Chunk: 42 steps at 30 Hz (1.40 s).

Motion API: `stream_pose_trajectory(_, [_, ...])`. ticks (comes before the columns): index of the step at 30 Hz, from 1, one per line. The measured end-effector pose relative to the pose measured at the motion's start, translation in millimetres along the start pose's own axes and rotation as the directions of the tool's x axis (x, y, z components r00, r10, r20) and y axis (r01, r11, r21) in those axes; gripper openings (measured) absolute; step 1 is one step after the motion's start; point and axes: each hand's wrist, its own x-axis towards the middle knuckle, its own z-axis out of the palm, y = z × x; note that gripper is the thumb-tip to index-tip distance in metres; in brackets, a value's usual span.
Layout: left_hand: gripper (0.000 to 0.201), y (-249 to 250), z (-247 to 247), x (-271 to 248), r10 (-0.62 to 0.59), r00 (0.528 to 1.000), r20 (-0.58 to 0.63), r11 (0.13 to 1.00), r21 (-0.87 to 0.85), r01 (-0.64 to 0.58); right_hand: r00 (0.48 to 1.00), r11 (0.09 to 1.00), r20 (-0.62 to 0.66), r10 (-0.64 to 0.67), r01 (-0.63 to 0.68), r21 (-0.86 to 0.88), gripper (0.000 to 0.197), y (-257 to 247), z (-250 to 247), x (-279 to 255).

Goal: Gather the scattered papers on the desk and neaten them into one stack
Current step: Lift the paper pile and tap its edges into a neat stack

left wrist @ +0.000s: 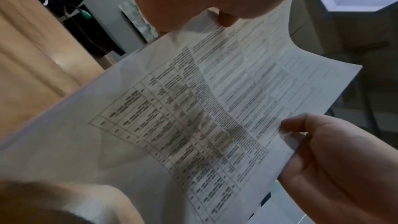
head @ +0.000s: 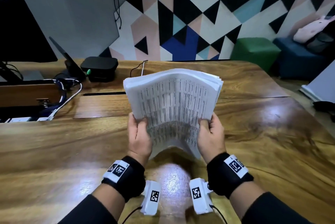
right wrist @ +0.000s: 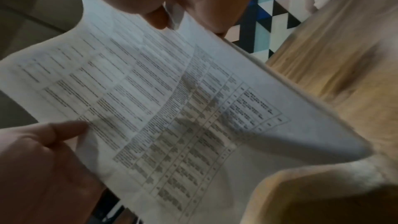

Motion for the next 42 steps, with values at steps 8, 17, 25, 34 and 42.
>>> stream_pose_trajectory(8, [0.031,-11.6,-8.7,-13.7,-0.107,0.991,-0.079,0.991,0.068,0.112,0.998,0.995,-0.021,0.062,-0.064,-0.073,0.035,23.3,-2.4,-16.8])
stream_pose_trajectory(17, [0.028,-34.5,-22.9,-23.6,-0.107,0.992,-0.072,0.959,0.257,0.122,0.992,0.961,0.029,0.125,-0.113,-0.253,0.022,44.8,-15.8,-27.6])
stream_pose_trajectory(25, [0.013,-12.6,-26.9,-4.2,-0.325,0.945,0.032,0.822,0.504,0.266,0.97,0.859,0.042,0.24,-0.192,-0.475,0.014,49.1,-21.1,-5.0])
stream_pose_trajectory(34, [0.044,-132.1,-63.0,-17.3,-0.727,0.676,-0.122,0.443,0.669,0.597,0.691,0.483,-0.082,0.718,-0.579,-0.657,0.015,113.7,-29.2,-21.0])
stream_pose_trajectory(42, [0.045,-75.2,-42.0,-33.1,-0.693,0.685,-0.223,0.198,0.855,0.479,0.691,0.313,-0.178,0.7,-0.522,-0.793,0.035,116.2,-30.1,-24.9])
